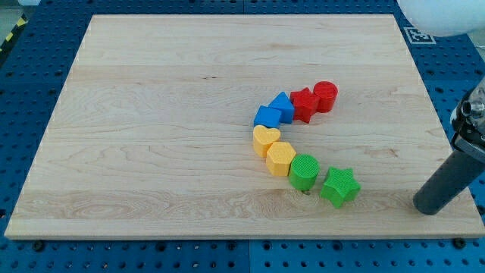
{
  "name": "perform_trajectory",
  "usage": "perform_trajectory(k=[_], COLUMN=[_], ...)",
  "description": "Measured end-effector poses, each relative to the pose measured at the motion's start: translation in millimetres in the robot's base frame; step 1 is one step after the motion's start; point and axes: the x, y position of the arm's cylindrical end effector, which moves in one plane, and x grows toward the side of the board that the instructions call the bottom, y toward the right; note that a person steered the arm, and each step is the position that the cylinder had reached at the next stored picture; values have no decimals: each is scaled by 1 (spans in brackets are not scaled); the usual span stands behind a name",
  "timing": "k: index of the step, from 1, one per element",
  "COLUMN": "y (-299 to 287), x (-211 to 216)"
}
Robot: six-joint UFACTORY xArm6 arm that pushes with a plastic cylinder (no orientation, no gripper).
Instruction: Move green star to the center right
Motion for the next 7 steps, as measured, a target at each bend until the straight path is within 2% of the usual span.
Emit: perform_trajectory(k=[1, 2, 3, 4, 6, 7], y=[-17, -62, -127, -186, -104, -103], x=[7, 19, 22, 2, -19, -18])
